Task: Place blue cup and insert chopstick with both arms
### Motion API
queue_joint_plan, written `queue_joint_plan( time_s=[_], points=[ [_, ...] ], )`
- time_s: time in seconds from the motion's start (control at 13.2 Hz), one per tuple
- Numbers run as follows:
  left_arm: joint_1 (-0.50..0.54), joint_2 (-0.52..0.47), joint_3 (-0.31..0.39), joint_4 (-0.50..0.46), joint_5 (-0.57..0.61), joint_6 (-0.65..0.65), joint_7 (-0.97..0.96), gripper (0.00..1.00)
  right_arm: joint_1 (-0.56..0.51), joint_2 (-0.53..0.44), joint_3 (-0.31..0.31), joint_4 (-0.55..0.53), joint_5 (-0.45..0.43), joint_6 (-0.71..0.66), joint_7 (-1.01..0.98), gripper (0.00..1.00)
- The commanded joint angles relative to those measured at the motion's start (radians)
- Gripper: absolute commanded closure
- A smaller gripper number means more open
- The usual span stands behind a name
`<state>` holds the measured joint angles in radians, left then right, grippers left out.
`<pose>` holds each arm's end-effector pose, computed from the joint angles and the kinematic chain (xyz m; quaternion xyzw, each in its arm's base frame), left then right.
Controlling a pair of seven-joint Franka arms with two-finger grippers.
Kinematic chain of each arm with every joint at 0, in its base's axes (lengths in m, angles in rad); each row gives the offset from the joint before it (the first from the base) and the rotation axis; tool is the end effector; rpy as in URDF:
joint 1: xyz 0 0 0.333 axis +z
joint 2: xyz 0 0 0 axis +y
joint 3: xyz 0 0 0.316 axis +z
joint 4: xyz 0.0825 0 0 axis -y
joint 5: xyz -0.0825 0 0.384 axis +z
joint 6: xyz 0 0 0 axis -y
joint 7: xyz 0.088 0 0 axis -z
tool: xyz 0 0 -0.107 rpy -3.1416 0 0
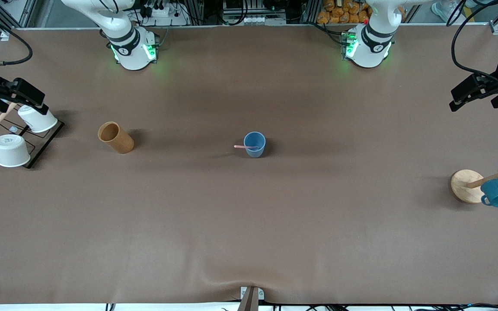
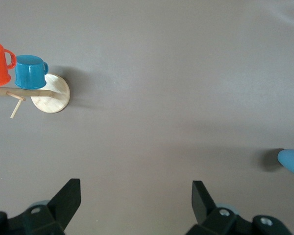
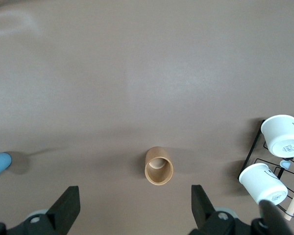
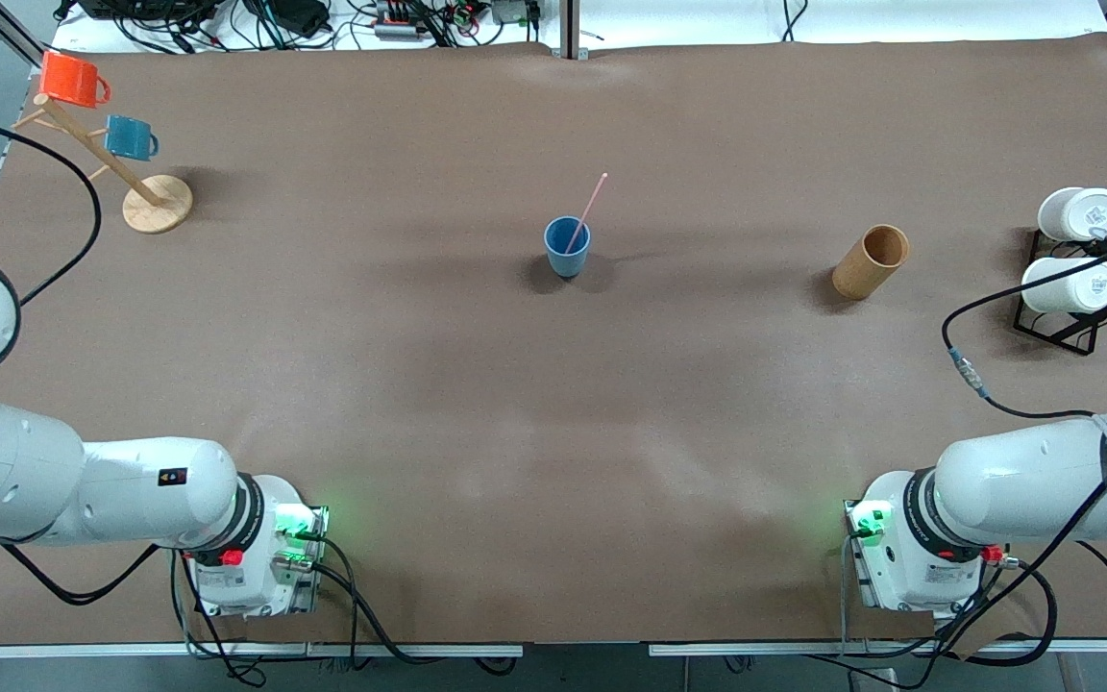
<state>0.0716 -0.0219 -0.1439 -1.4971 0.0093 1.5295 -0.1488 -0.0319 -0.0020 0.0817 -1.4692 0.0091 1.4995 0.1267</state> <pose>0.5423 -0.0393 0.6673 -0.9989 -0.0385 -0.0276 0.0032 0.5460 0.0283 0.6668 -0.9991 0.0380 -0.0157 0.0059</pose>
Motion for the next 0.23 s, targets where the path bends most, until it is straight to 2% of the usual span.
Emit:
queue_joint_plan(
  time_s=[0.0, 0.15],
  points=[
    [0.005, -0.012, 0.000, 0.008, -0.012, -0.020, 0.017, 0.00, 0.003, -0.010, 0.001, -0.002, -0.023, 0.004, -0.012, 0.00],
    [0.005, -0.012, 0.000, 0.008, -0.012, -0.020, 0.017, 0.00, 0.003, -0.010, 0.003, -0.002, -0.023, 0.004, -0.012, 0.00]
  ],
)
